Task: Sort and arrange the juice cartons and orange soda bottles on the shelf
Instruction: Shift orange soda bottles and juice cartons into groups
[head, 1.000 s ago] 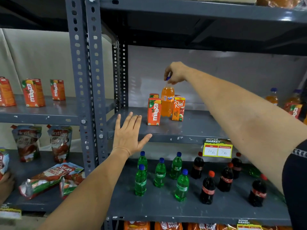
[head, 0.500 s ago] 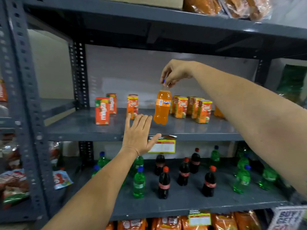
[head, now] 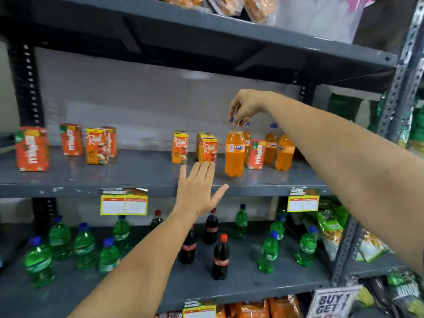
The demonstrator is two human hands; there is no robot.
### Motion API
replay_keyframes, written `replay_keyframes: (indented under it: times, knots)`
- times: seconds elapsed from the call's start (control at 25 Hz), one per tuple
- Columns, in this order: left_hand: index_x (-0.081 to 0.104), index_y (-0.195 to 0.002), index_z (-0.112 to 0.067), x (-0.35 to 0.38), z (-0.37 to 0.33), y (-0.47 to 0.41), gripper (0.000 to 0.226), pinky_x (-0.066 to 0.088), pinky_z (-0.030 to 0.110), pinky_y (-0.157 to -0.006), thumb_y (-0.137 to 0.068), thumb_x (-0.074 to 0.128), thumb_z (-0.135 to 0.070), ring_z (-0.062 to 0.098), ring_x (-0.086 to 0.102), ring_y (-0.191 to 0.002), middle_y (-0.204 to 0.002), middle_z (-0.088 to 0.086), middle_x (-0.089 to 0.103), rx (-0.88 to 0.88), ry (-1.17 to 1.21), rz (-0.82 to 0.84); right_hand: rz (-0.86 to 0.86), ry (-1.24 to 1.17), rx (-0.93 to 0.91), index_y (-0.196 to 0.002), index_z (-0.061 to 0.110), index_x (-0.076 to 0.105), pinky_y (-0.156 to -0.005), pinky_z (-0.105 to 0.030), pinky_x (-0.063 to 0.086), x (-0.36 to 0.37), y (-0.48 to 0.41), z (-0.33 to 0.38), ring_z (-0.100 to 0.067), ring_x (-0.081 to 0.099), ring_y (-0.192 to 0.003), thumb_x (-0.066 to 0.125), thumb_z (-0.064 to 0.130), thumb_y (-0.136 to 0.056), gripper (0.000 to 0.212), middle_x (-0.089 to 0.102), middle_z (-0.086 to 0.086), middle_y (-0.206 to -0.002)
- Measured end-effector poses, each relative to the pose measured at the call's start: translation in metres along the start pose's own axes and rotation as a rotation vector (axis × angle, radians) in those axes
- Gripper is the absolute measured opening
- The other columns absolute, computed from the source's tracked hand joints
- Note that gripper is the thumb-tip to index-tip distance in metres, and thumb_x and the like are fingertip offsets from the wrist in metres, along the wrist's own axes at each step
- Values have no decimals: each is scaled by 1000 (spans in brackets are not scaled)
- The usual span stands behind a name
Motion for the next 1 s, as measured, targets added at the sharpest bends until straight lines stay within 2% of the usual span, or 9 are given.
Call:
replay_keyframes:
  times: [0.08,0.28,0.48,0.6,0.68,0.76,0.8,0.88,1.0]
  knots:
    - [57,-122,-6,7,-19,-9,66,35,53,-100,-89,33,-59,27,54,-116,-123,9,61,2,3,-5,-9,1,22,-92,9,72,-58,-18,53,-1,1,-25,-14,70,-75,70,3,-83,11,72,-7,-90]
    - [56,-119,-7,31,-41,-15,64,35,53,-99,-91,34,-59,29,52,-118,-120,10,61,-10,-67,38,-80,-15,17,-101,4,71,-73,-26,57,-1,0,-70,-20,70,-85,69,3,-83,17,71,-13,-100]
    - [59,-114,-8,40,-42,-16,61,35,50,-94,-89,33,-58,29,57,-107,-115,10,64,-1,-142,2,-98,-115,0,-111,8,66,-68,-25,57,0,1,-88,-21,69,-85,70,9,-84,27,68,-14,-104]
    - [59,-113,-8,42,-43,-15,60,35,50,-95,-89,33,-57,28,58,-107,-115,10,64,2,-153,-22,-76,-234,-22,-118,11,61,-64,-26,57,0,1,-94,-19,69,-85,71,24,-84,38,65,-9,-104]
    - [60,-112,-9,42,-43,-15,60,35,49,-96,-89,33,-58,27,59,-107,-114,9,65,2,-159,-36,-216,-330,-38,-116,10,62,-64,-25,57,-4,-2,-100,-19,68,-89,69,35,-85,41,65,-7,-103]
    - [61,-112,-10,42,-43,-15,60,34,48,-96,-88,34,-58,26,59,-106,-113,8,66,7,-173,-57,-475,-394,-6,-113,9,64,-63,-23,55,-11,-3,-111,-18,65,-90,67,36,-87,38,66,-8,-104]
    - [61,-112,-10,42,-43,-16,59,34,48,-95,-88,35,-57,26,59,-105,-113,8,66,9,-177,-73,-566,-346,20,-113,9,64,-63,-22,53,-13,-3,-118,-17,63,-89,66,34,-88,36,66,-9,-105]
    - [61,-112,-10,43,-43,-15,58,35,48,-95,-88,36,-57,26,60,-104,-112,7,66,16,-177,-105,-579,-136,67,-112,7,66,-71,-25,52,-6,-9,-129,-18,60,-89,65,30,-88,32,67,-11,-107]
    - [62,-112,-11,45,-43,-15,58,35,49,-95,-88,36,-57,26,60,-104,-112,7,66,26,-177,-150,-351,74,134,-115,5,66,-87,-35,54,21,-21,-140,-25,62,-100,64,29,-89,36,67,-14,-112]
Point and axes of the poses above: each hand's wrist, its own y-axis away from the middle knuckle, its own x-axis out of the palm, z = x × y, the point moved 5 cm from there along -y, towards the middle knuckle
